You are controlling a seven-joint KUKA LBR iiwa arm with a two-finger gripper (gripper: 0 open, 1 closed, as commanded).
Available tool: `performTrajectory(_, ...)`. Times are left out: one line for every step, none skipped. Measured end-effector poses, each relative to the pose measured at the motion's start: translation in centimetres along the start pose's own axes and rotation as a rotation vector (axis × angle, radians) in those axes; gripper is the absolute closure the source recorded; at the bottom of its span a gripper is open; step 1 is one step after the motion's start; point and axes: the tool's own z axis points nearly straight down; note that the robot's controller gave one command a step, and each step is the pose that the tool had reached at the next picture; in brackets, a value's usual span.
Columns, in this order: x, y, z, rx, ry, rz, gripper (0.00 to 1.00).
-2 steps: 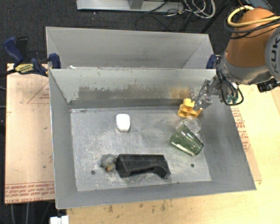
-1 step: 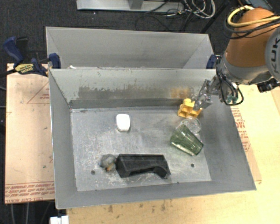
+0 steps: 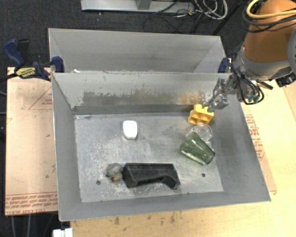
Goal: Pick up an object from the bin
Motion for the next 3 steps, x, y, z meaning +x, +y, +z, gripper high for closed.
performTrajectory(0.4,0.7,-7.3,0.0,-0.001,-0.066,1.0)
performTrajectory(-0.2,1.1,-5.5,0.0,-0.015,0.069,1.0)
performTrajectory(-0.4,1.0,0.3,0.0,-0.003,0.143,1.0)
